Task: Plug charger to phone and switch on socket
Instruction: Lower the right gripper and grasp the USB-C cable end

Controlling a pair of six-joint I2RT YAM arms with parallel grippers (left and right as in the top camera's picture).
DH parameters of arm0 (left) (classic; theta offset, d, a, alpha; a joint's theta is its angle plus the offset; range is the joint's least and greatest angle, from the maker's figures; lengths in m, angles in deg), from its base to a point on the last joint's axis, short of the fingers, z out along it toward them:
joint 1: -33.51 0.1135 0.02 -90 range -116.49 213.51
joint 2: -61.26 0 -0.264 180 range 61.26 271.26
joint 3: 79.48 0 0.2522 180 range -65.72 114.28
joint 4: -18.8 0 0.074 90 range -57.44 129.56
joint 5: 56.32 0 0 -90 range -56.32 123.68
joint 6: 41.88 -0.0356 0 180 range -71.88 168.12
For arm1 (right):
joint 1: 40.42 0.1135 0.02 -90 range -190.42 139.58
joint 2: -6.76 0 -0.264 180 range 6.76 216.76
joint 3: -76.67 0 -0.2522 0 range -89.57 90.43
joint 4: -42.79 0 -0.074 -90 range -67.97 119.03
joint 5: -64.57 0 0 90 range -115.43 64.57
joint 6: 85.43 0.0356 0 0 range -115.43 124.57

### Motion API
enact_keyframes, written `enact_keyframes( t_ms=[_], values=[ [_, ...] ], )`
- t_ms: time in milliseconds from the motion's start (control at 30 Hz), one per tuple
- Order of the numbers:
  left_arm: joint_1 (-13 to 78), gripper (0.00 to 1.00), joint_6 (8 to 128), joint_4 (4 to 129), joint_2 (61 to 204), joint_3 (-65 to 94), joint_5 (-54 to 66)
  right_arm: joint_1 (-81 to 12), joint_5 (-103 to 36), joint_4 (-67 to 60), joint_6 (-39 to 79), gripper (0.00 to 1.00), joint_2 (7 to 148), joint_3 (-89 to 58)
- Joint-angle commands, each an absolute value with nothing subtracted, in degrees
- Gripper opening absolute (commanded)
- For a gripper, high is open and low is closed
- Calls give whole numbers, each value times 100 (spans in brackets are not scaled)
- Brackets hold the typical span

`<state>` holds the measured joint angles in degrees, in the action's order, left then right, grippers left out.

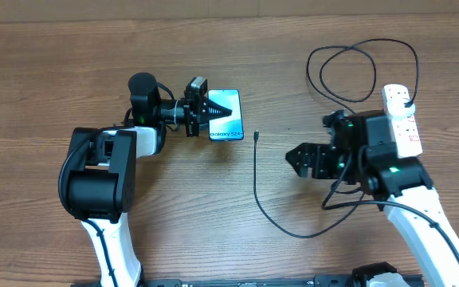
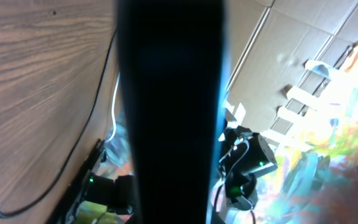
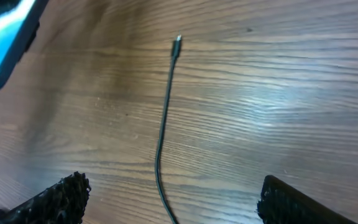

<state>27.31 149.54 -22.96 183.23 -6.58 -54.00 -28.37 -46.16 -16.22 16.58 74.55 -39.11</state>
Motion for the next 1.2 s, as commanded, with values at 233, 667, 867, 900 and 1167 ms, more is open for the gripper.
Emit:
enact_keyframes(
  t_ms=[233, 667, 867, 900, 1167],
  values=[
    [3302, 5, 14662, -2792, 18308, -545, -5325, -1490, -3226, -540, 1603, 100, 8380, -3896],
    [3520, 4, 14587, -2788, 18308, -545, -5336, -1232, -2347, 1400, 1649, 91, 9737, -3896],
    [3520, 4, 14609, -2788, 18308, -545, -5310, -1165, -1939, 1809, 1645, 85, 10119, -3896],
    [3520, 4, 14607, -2788, 18308, -545, -5314, -1163, -1941, 1840, 1645, 84, 10196, -3896],
    [3520, 4, 14607, -2788, 18308, -545, -5316, -1149, -1945, 2126, 1653, 76, 10581, -3896]
  ],
)
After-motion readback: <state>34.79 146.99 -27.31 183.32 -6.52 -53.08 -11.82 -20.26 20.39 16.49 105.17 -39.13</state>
